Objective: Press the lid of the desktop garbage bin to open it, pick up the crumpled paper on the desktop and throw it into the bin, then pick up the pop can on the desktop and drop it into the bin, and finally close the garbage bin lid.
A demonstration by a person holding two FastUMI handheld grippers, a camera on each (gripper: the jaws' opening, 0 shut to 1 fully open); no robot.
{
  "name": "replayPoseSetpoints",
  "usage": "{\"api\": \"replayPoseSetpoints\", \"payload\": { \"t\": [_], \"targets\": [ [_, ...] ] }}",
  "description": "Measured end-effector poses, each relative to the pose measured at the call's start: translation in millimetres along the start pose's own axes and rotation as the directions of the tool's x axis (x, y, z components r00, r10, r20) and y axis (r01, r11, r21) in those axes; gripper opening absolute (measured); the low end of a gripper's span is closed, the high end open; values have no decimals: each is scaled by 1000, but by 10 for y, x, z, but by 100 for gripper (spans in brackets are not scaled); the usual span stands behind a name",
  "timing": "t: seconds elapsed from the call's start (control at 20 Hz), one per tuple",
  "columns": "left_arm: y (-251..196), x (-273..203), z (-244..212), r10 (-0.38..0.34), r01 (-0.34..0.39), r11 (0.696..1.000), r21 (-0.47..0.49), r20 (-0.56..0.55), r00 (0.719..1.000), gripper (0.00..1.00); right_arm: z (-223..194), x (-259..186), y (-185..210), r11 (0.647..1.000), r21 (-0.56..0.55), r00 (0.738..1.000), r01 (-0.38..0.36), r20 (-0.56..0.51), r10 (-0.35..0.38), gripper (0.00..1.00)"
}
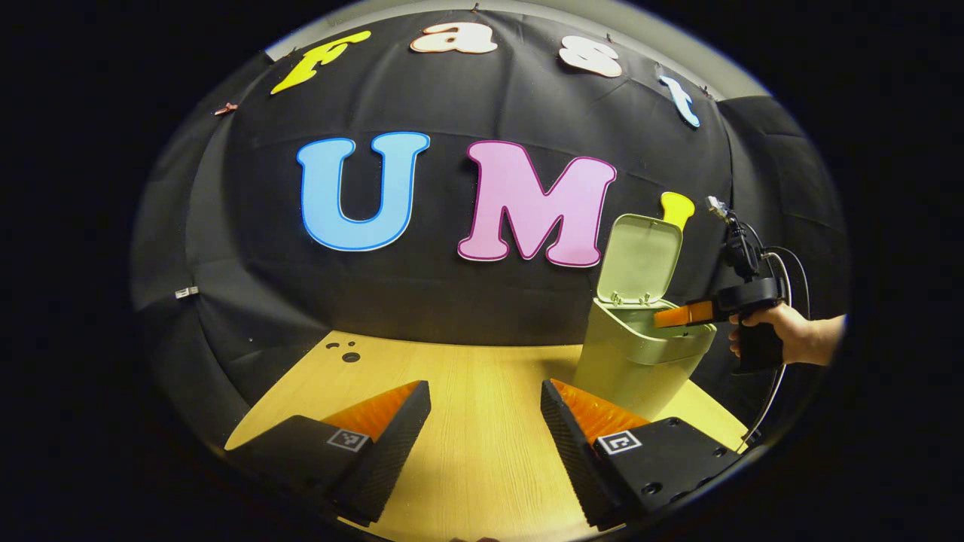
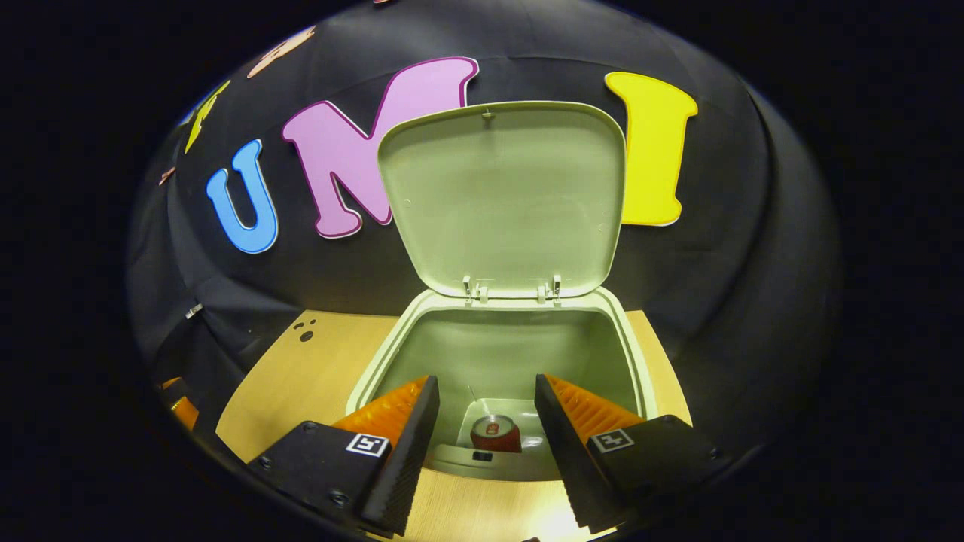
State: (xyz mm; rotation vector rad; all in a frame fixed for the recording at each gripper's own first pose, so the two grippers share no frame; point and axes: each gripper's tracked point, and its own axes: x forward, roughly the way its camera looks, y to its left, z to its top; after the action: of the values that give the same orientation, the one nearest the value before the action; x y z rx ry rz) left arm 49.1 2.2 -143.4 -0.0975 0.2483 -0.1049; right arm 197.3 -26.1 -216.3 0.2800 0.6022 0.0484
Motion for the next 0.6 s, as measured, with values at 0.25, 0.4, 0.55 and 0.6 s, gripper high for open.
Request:
{"api": "replayPoseSetpoints", "payload": {
  "t": [0.25,0.4,0.55,0.6],
  "targets": [
    [20,-13,-5,0,0,1000,-2,-2,1000,94,147,-68,7,1000,10,998,-26,59,25,81],
    [36,-28,-8,0,0,1000,-1,-3,1000,94,327,-175,5,999,-20,993,-42,110,44,83],
    [39,-30,-11,0,0,1000,-2,-3,1000,94,660,-424,36,997,-67,982,-37,182,48,92],
    [34,-34,-6,-2,2,1000,-4,-3,1000,94,800,-486,53,996,-79,976,-34,213,50,93]
  ]
}}
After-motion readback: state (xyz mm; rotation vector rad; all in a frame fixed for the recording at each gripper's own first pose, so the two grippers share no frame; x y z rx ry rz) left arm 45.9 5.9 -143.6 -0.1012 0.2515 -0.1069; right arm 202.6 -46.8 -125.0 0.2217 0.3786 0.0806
